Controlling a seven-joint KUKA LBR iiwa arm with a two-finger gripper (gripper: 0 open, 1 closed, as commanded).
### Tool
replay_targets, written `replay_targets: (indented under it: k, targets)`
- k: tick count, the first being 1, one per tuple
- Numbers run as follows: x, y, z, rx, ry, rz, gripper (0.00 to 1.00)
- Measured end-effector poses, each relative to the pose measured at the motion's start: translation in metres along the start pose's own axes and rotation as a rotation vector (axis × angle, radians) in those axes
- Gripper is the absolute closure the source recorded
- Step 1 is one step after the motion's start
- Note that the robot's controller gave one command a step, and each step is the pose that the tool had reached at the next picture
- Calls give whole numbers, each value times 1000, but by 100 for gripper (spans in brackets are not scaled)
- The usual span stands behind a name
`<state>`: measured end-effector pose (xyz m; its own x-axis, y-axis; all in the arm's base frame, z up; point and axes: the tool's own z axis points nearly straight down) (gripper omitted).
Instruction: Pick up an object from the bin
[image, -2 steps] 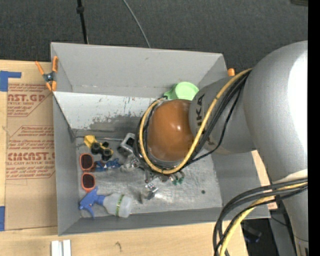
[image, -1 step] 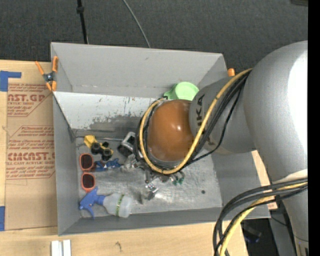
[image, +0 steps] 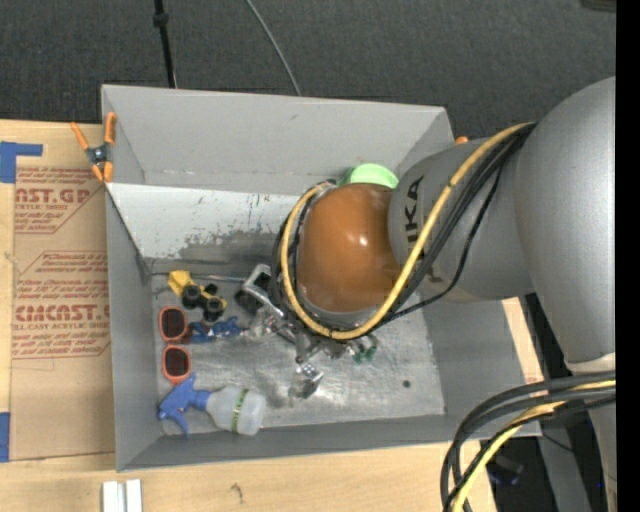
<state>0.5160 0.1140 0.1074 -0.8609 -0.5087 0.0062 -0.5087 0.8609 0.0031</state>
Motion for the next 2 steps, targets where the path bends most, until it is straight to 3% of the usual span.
replay_targets:
  k: [1,2]
  targets:
    - [-50,36,-51,3,-7,-139,0]
    - [-87,42,-63,1,-11,-99,0]
